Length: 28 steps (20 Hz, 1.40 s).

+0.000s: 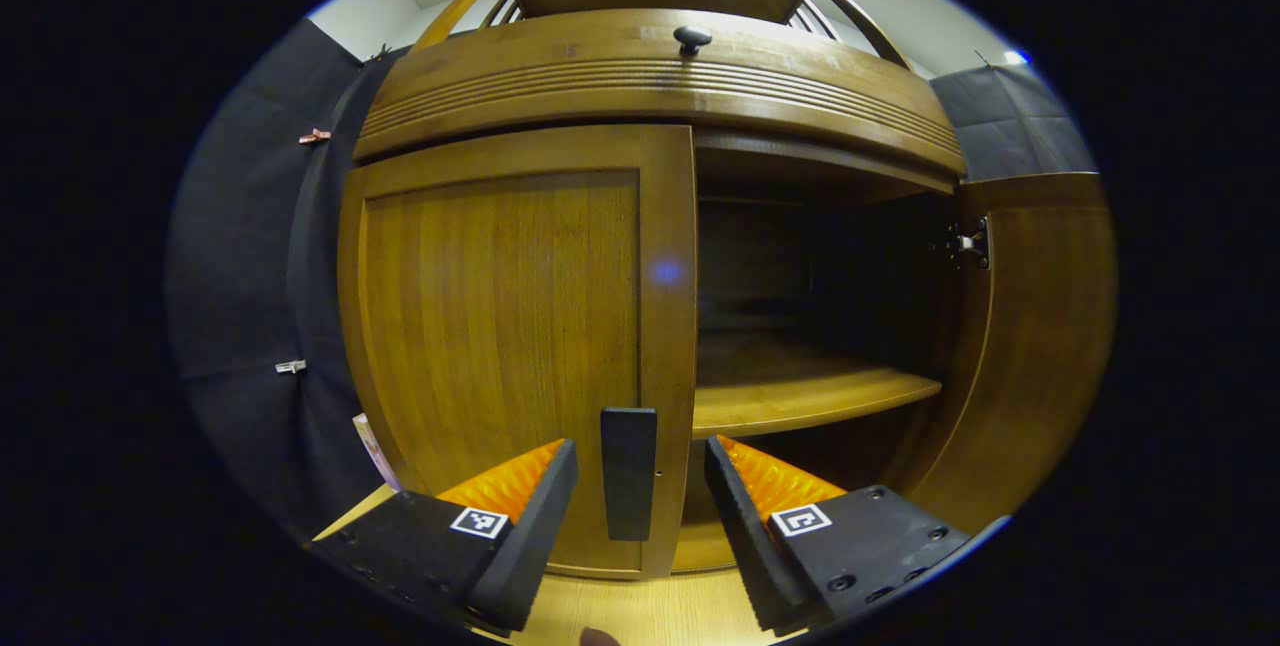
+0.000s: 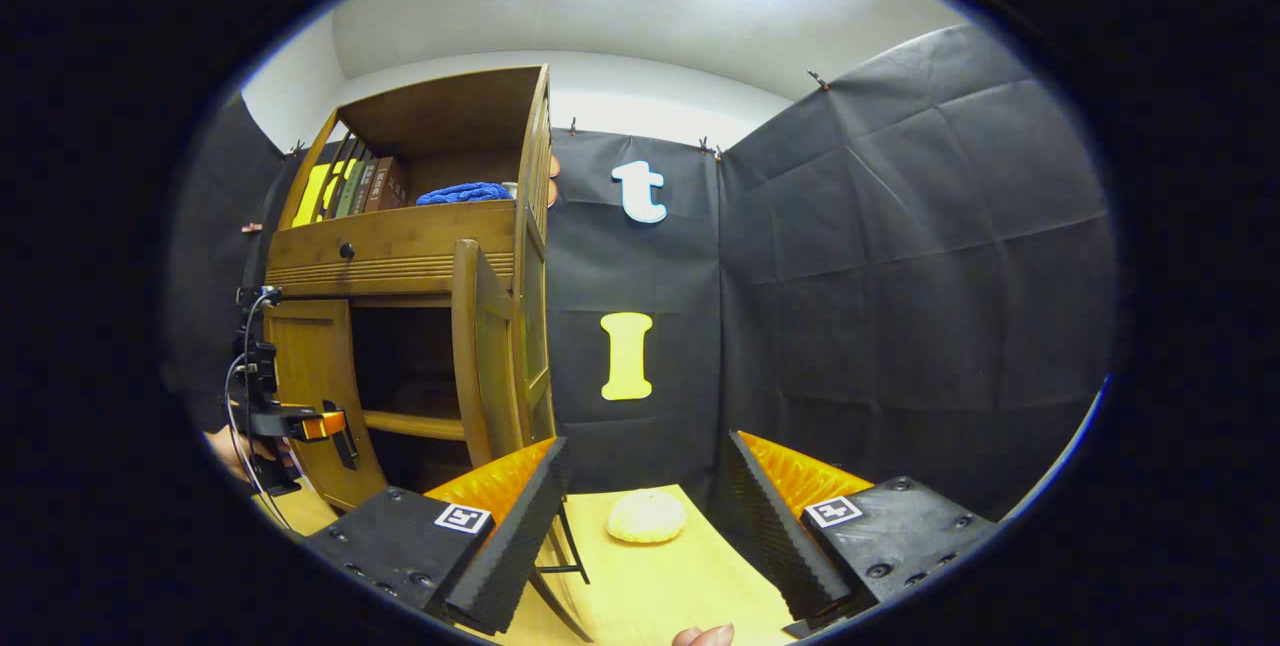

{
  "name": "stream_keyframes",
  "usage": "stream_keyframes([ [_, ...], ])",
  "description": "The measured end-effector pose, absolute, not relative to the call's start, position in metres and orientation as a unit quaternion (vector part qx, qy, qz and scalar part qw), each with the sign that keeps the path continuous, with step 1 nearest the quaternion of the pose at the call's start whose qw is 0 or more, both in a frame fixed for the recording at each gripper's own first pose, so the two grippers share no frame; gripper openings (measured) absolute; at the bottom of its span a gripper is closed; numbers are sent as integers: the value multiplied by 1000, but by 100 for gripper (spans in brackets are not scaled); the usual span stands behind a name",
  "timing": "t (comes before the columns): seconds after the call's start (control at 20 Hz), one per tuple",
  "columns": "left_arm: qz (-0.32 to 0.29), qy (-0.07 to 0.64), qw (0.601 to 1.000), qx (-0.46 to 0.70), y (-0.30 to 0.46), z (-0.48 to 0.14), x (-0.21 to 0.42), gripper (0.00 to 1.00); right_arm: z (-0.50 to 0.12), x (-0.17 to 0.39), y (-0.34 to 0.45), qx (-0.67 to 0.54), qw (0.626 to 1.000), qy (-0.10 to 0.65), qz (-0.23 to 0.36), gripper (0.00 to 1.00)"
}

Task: Open the right door of the double-door shoe cabinet with the right hand, and open the left door with the left hand.

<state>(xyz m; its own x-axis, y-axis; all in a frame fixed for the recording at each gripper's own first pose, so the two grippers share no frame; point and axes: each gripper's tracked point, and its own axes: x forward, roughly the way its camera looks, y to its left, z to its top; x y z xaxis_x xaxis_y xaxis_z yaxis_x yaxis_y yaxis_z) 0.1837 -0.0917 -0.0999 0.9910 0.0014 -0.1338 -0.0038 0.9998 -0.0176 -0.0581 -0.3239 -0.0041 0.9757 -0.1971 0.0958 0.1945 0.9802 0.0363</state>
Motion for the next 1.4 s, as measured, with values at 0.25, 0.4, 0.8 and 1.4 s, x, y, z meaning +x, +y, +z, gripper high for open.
stream_keyframes([
  [0.25,8,98,995,-17,-89,-126,207,71,-10,-68,-334,27,992,-31,-119,100],
  [0.4,3,100,995,-21,-91,-128,213,64,-9,-71,-341,17,992,-29,-126,98],
  [0.8,8,120,993,-12,-84,-133,209,31,-2,-80,-326,12,992,-28,-118,98],
  [1.4,-27,114,993,-9,-56,-128,115,30,25,-83,-240,17,997,-49,-56,98],
])
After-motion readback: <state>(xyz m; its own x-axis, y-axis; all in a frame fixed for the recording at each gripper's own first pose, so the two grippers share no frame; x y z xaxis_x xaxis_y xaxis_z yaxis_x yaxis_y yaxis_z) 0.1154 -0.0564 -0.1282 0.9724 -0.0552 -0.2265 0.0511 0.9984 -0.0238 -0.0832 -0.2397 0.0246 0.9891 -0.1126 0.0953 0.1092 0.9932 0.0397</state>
